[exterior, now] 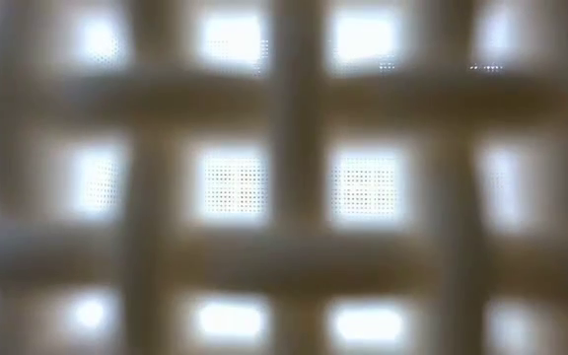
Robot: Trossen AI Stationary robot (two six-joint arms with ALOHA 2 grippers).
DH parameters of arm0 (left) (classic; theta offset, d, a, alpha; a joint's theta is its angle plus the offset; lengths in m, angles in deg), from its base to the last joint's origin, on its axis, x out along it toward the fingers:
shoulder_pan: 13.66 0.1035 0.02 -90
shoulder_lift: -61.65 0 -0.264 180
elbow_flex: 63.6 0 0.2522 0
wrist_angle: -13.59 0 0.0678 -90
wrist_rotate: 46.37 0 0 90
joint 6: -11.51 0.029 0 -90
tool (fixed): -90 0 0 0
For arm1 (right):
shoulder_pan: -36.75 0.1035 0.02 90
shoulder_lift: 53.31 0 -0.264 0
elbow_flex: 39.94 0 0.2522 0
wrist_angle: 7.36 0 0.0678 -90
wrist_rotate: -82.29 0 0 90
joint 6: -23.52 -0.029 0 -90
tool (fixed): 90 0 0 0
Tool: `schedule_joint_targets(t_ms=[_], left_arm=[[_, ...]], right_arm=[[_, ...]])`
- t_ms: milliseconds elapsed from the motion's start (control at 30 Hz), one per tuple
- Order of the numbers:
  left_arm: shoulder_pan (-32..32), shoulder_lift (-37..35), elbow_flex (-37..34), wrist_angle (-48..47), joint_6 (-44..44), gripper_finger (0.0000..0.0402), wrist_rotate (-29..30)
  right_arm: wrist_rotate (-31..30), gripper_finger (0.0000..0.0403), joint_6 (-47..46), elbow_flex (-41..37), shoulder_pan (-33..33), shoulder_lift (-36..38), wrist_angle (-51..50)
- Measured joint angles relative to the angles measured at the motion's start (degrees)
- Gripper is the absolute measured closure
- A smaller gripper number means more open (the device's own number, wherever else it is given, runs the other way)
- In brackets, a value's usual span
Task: Sort clothes
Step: Put the blue pants into the bottom white bin
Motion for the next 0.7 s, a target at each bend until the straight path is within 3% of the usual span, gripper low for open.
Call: schedule_joint_targets(t_ms=[167, 467, 700], left_arm=[[-0.01, 1.75, 1.03, 15.70, 10.55, 0.0364, -11.11], [-0.01, 9.72, 1.52, 36.31, 14.33, 0.0364, -31.65], [2.85, 18.08, 1.55, 47.21, 12.06, 0.0364, -38.37]], right_arm=[[0.00, 0.0121, 0.00, 0.00, 0.00, 0.00, 0.00], [0.00, 0.0121, 1.37, 0.00, -0.02, 0.00, 0.04], [0.02, 0.0121, 2.27, 0.00, 0.00, 0.00, 0.07]])
